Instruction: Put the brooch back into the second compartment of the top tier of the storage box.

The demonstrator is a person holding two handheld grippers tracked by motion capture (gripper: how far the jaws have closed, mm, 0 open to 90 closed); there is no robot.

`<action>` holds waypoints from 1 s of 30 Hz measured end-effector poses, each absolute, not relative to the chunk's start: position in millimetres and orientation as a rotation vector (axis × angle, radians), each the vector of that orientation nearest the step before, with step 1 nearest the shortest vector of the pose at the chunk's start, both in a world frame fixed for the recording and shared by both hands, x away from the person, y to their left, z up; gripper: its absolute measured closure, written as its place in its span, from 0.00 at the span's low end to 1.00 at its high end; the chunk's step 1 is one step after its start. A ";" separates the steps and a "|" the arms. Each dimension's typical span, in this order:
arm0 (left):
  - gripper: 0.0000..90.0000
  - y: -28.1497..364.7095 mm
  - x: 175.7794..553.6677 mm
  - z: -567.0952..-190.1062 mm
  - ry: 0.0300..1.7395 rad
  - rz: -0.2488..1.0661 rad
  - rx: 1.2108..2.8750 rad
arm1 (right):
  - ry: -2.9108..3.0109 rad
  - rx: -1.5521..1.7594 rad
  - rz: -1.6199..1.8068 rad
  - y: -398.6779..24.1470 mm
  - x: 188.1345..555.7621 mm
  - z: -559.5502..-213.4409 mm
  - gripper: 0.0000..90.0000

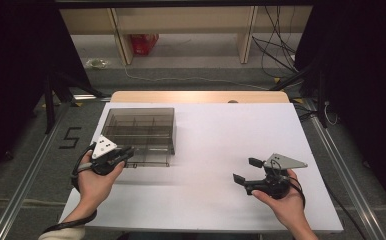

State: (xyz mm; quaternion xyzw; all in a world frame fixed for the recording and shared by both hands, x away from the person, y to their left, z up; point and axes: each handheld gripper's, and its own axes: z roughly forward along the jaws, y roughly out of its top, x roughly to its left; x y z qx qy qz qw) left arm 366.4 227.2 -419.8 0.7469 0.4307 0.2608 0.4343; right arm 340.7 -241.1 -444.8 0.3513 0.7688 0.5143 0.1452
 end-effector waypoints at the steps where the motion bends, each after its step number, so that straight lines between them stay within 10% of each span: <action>1: 0.89 227.4 366.7 -419.9 1.074 0.648 1.863 | 2.215 1.013 1.481 -241.0 340.6 -444.9 0.18; 30: 0.89 229.0 373.0 -425.8 1.117 0.625 1.899 | 2.217 1.015 1.480 -240.7 340.6 -445.0 0.18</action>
